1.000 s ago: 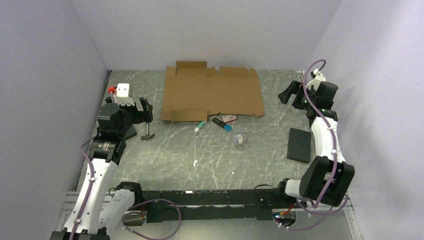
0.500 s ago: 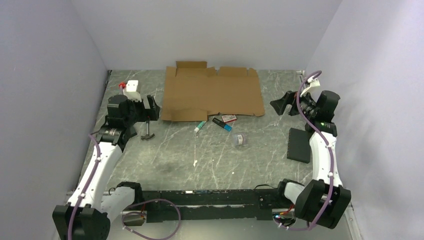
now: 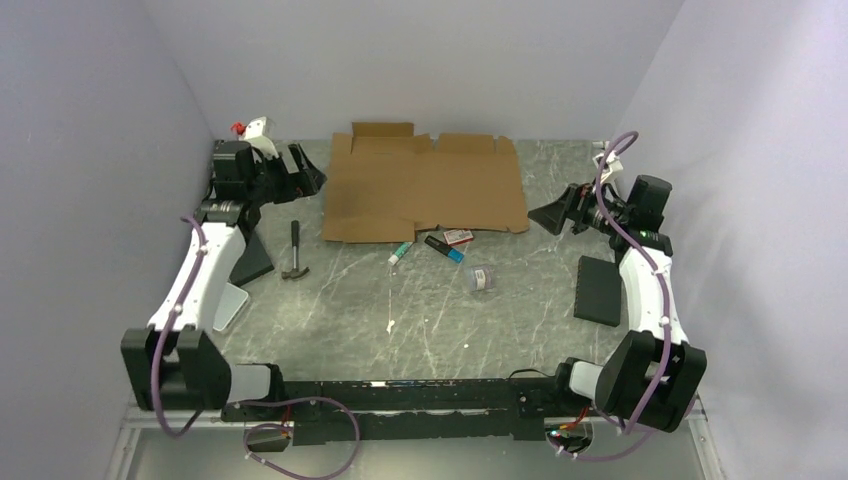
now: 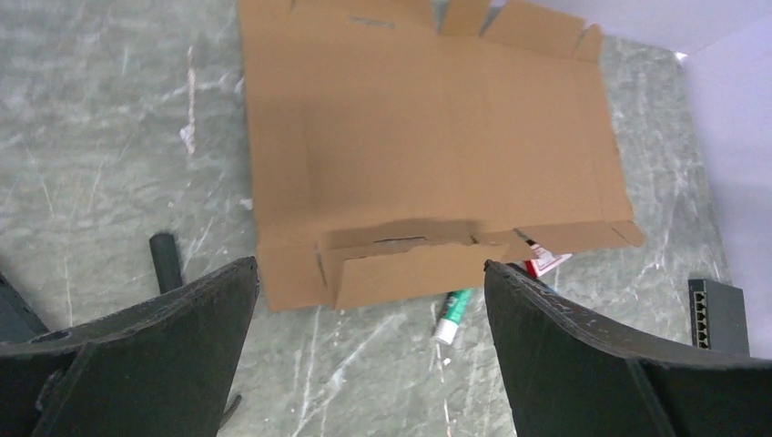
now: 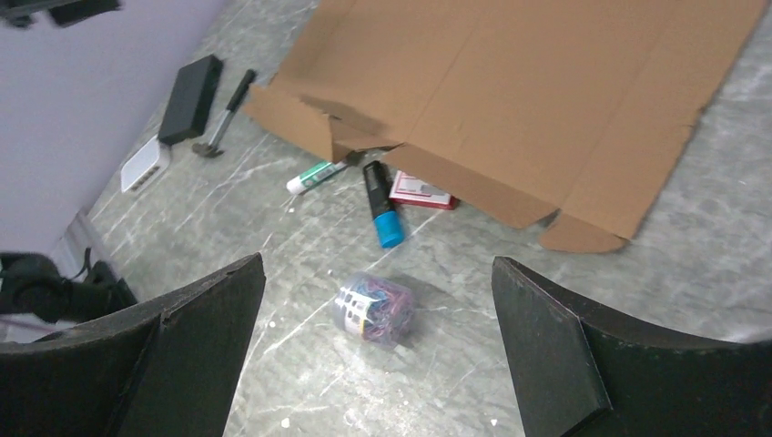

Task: Fold the paper box

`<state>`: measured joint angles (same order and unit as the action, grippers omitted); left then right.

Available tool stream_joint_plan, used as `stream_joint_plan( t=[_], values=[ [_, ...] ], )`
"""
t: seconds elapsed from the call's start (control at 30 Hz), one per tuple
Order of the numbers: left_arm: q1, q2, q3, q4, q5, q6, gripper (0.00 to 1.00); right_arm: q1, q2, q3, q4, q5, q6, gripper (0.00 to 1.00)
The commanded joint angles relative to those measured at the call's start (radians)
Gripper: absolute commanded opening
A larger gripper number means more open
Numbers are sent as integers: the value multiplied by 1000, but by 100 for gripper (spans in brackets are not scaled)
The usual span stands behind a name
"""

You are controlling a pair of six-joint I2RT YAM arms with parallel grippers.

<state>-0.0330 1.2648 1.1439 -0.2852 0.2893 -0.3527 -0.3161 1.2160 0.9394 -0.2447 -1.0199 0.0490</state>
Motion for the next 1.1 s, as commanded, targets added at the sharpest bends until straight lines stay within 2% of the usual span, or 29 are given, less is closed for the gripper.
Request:
stream_joint_plan(
  t=[0.0,0.2,0.33,0.47,0.67,1.07],
  values=[
    [106,148,36,42,102,-69,99,18,-43,-31,33,-135,-68,100],
    [183,423,118,100,338,-173,100,55,-43,-57,51,-136,-79,100],
    [202,624,212,109,455,-215,85,69,-24,-61,59,-138,-72,100],
    [213,760,270,134,515,-259,79,85,-12,-63,62,-128,-76,100],
    [214,872,333,94,516,-261,71,103,13,-56,51,-118,-84,100],
    [183,931,354,75,540,-267,55,110,15,-56,46,-112,-89,100]
  ],
)
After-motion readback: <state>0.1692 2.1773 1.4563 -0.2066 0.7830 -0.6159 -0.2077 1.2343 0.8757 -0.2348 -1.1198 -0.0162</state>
